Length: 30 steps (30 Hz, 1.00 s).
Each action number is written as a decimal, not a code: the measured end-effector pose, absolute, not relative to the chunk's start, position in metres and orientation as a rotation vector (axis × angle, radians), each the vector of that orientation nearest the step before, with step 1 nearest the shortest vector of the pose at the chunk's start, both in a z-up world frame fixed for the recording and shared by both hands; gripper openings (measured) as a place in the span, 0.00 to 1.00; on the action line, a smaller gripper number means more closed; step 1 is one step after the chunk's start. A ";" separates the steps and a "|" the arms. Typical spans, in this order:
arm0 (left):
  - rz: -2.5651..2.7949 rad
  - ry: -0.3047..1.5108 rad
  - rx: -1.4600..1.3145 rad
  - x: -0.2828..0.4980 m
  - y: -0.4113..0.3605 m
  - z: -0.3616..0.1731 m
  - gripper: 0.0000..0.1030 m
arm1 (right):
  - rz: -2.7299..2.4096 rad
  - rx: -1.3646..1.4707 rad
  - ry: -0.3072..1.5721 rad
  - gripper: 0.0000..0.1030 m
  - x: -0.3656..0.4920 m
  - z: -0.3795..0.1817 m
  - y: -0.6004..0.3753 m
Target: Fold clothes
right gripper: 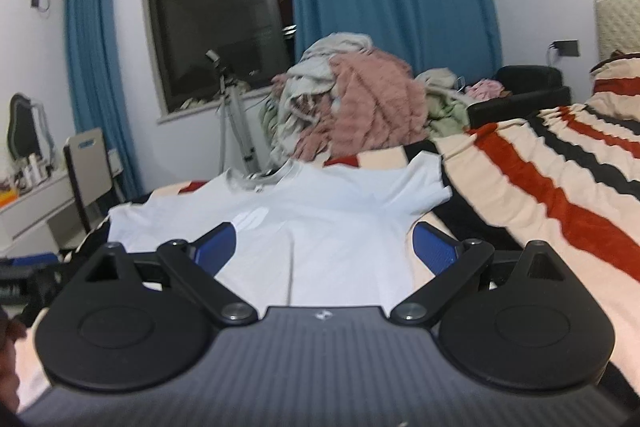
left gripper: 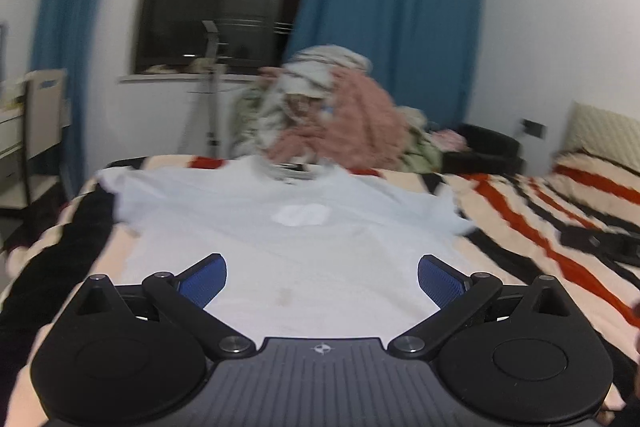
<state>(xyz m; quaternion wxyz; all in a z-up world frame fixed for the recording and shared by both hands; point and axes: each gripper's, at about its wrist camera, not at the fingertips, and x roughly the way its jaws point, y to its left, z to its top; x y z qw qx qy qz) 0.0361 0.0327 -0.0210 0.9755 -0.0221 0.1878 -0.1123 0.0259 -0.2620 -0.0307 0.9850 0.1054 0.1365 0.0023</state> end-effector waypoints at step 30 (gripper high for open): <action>-0.148 0.452 -0.112 0.062 0.047 -0.067 1.00 | -0.062 1.022 0.404 0.71 0.321 -0.204 -0.420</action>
